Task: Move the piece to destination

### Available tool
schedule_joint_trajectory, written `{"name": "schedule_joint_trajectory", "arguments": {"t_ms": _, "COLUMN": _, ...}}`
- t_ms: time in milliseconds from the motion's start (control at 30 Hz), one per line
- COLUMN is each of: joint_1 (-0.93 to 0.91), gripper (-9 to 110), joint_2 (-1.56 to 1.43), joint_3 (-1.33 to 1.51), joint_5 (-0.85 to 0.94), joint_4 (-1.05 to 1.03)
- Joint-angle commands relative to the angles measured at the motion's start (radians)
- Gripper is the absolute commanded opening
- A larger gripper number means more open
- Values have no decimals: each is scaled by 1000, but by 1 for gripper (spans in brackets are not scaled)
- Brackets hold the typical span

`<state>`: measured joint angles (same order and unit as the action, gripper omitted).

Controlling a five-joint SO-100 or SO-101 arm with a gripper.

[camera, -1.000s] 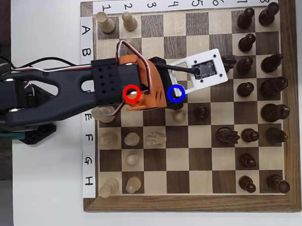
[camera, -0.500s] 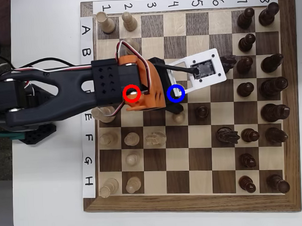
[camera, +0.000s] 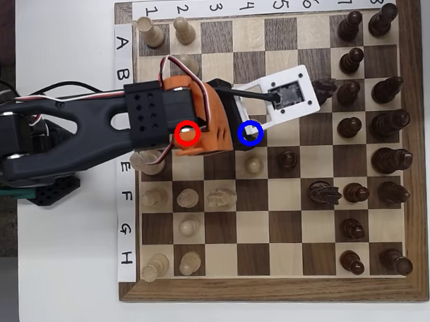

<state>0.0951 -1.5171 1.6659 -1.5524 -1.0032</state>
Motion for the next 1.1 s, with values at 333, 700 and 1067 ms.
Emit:
{"name": "schedule_joint_trajectory", "arguments": {"t_ms": 333, "joint_1": 17, "gripper": 15, "joint_2": -123, "joint_3": -6, "joint_5": 2, "joint_4": -15}}
{"name": "schedule_joint_trajectory", "arguments": {"t_ms": 700, "joint_1": 12, "gripper": 16, "joint_2": -164, "joint_3": -44, "joint_5": 2, "joint_4": -18}}
{"name": "schedule_joint_trajectory", "arguments": {"t_ms": 1067, "joint_1": -46, "gripper": 13, "joint_2": -265, "joint_3": -155, "joint_5": -5, "joint_4": -31}}
